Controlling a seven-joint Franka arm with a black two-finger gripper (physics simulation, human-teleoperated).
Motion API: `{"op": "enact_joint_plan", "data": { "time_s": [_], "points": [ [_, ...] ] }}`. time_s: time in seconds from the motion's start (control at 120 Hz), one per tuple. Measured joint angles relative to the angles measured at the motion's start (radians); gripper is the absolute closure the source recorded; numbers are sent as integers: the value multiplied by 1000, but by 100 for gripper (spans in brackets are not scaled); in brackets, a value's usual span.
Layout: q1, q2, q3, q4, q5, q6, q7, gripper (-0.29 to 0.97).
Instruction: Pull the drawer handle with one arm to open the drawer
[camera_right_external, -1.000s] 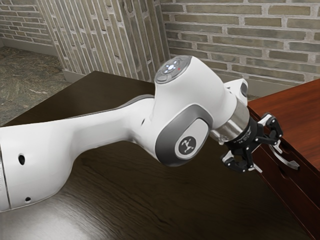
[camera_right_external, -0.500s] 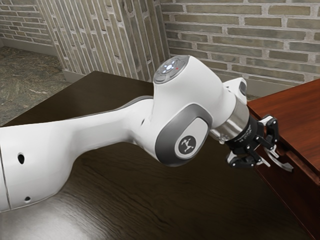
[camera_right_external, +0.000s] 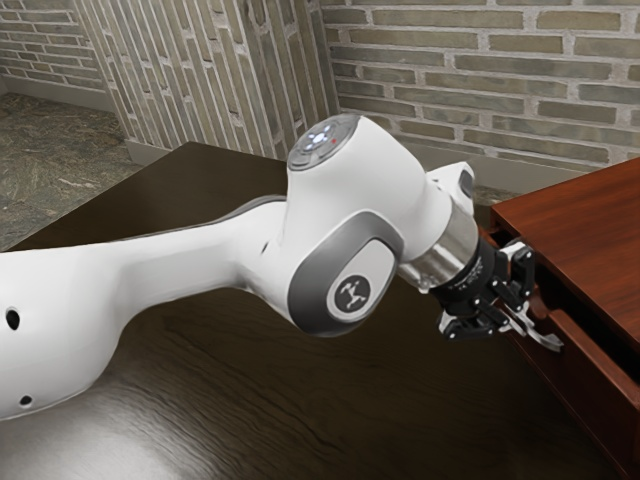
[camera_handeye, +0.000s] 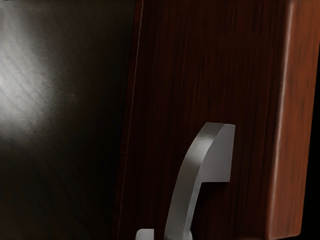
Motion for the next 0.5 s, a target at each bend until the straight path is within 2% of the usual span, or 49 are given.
{"op": "enact_joint_plan", "data": {
  "time_s": [0.5],
  "points": [
    [2, -103, 8, -113, 0, 7, -9, 79]
  ]
}}
